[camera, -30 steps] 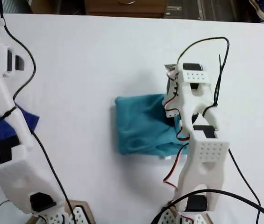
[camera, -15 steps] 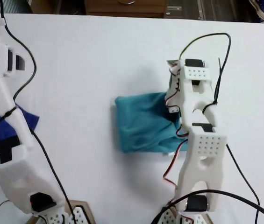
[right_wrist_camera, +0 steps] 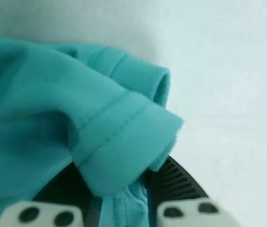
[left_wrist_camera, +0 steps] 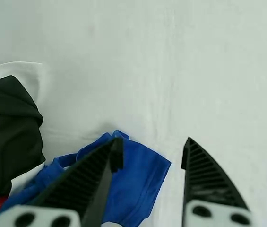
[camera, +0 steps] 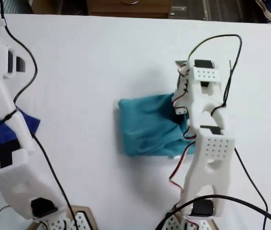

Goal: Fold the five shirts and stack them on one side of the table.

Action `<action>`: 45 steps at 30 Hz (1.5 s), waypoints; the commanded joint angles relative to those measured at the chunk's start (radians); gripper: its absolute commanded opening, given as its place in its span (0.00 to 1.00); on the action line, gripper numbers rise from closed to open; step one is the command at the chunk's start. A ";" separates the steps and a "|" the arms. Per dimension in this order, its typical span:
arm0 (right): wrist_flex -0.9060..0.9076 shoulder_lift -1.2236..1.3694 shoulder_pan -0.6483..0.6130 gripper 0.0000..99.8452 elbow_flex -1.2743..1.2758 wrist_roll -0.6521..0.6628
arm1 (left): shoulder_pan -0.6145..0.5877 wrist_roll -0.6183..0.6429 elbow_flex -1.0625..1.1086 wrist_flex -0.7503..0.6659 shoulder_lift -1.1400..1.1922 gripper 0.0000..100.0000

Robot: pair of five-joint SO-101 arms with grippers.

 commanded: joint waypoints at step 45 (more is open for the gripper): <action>0.044 -0.162 0.125 0.11 -0.005 0.203 | 0.015 -0.005 -0.033 0.012 -0.055 0.23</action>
